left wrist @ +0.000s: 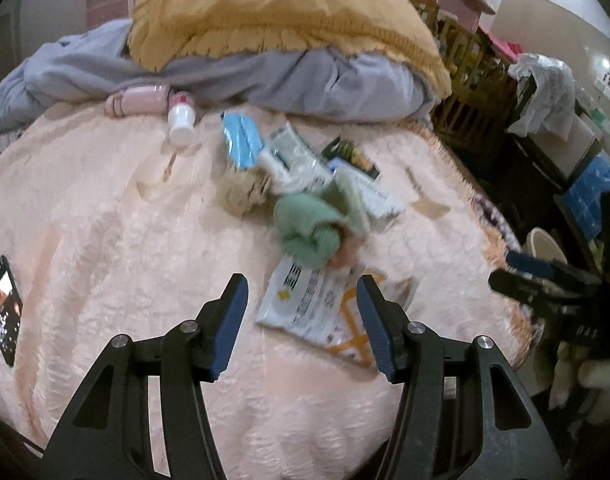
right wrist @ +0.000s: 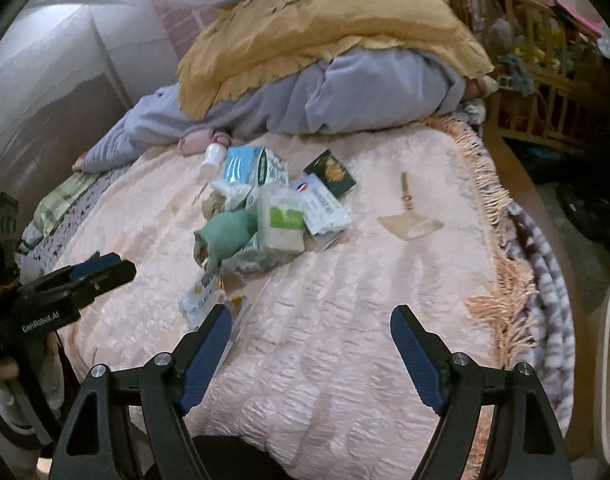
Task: Collect trash
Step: 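Move both open tools back over the trash on the bed, then grasp the green cloth with the left tool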
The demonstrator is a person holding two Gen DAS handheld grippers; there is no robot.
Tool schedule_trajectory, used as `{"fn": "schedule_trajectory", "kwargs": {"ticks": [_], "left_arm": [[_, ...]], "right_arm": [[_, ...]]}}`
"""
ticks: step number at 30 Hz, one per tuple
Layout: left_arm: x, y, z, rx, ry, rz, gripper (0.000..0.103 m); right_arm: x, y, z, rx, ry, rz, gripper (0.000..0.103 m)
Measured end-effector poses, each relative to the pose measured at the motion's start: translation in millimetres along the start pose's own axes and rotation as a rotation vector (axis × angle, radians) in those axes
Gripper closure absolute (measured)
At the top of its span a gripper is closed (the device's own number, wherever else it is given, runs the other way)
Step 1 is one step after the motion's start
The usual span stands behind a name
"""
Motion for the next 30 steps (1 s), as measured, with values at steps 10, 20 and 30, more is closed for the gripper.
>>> {"fn": "schedule_trajectory", "kwargs": {"ticks": [10,20,30], "left_arm": [[19.1,-22.6,-6.1,-0.055,0.068,-0.024,0.048],[74.2,-76.1,-5.7,-0.123,0.166,-0.092,0.047],[78.7,-108.6,-27.1,-0.159,0.186,-0.179,0.071]], "right_arm": [[21.4,-28.6,-9.6,0.026,0.027,-0.033,0.023],[49.3,-54.1,-14.2,0.049,0.063,-0.031,0.023],[65.5,-85.1,-7.1,0.108,0.068,-0.071,0.029]]}}
Point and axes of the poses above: each gripper's, at about its wrist camera, not at the fingertips, and y roughly against the way its jaws point, z to its right, x to its top, the point moved 1 cm from there along -y, roughly the way its jaws point, and after that the axes turned 10 degrees about -z, right-handed, at the moved point
